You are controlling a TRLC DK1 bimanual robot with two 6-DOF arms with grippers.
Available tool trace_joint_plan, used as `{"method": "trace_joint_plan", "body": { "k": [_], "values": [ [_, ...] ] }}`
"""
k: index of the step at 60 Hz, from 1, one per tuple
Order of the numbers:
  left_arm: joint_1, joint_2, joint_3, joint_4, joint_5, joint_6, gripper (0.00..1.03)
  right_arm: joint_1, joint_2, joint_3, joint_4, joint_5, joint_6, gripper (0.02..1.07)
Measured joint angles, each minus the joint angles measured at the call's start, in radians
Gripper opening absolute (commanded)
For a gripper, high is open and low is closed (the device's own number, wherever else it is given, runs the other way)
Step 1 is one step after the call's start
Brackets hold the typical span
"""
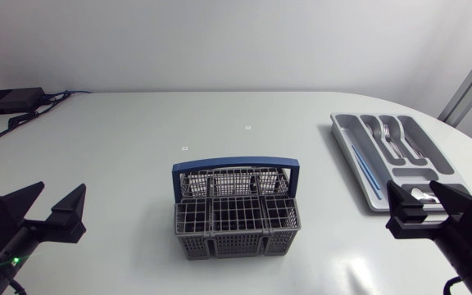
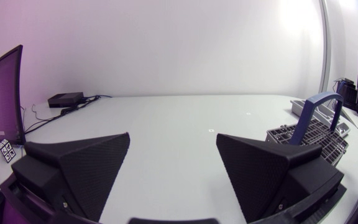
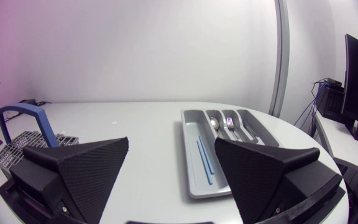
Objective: Unload the cutlery basket into the drawer organizer.
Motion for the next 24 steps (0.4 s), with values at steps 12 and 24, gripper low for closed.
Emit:
{"method": "trace_joint_plan", "body": {
  "k": [12, 24],
  "values": [
    [0.025, -0.1, -0.081, 0.094, 0.023, -0.004, 0.98, -0.019, -0.089, -0.082, 0.1, -0.022, -0.01, 1.02],
    [0.028, -0.115, -0.088, 0.103, 0.023, -0.004, 0.98, -0.023, -0.107, -0.097, 0.107, -0.023, -0.014, 1.02]
  ]
}}
